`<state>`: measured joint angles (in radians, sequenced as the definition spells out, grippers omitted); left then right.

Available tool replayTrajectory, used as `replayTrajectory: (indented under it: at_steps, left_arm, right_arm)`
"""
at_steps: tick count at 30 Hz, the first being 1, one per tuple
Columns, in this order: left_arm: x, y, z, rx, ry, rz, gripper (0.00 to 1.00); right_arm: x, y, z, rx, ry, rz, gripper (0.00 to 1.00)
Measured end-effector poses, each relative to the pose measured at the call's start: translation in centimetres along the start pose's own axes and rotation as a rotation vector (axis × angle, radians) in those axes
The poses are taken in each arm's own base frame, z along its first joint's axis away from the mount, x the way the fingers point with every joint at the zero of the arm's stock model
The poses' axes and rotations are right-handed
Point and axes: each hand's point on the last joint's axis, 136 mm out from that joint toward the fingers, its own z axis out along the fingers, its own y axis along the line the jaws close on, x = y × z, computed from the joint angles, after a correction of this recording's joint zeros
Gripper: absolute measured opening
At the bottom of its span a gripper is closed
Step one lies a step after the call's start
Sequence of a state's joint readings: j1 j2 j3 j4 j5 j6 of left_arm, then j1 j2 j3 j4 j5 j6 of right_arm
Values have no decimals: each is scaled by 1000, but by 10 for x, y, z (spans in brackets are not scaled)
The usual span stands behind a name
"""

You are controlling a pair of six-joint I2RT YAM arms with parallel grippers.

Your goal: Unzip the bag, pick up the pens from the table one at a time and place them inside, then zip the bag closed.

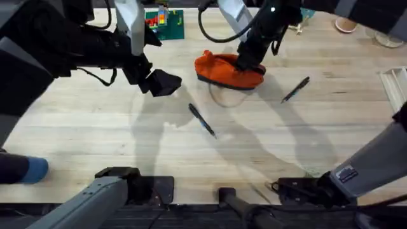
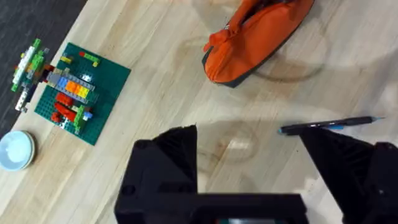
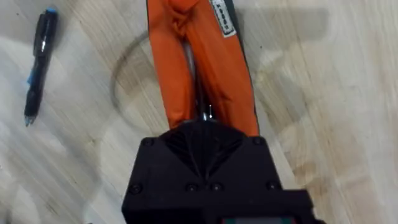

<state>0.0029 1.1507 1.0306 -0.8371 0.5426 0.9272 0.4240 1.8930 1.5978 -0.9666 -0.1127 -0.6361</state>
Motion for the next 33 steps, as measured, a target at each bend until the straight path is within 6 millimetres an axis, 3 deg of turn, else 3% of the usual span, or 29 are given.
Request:
replayTrajectory:
  at_steps: [10,12,13,18,19,33]
  left_arm:
    - [0,0,0,0,0,0,994]
    - [0,0,0,0,0,0,993]
    - [0,0,0,0,0,0,994]
    - [0,0,0,0,0,0,994]
    - [0,0,0,0,0,0,994]
    - [0,0,0,2,-3,0,993]
  right_arm:
    - [1,0,5,-7,9,2,31]
    - [1,0,5,-7,9,2,94]
    - [1,0,5,-7,9,2,165]
    - [1,0,5,-6,9,0,865]
    - [1,0,5,-6,9,-5,965]
    - [1,0,5,-6,9,-6,995]
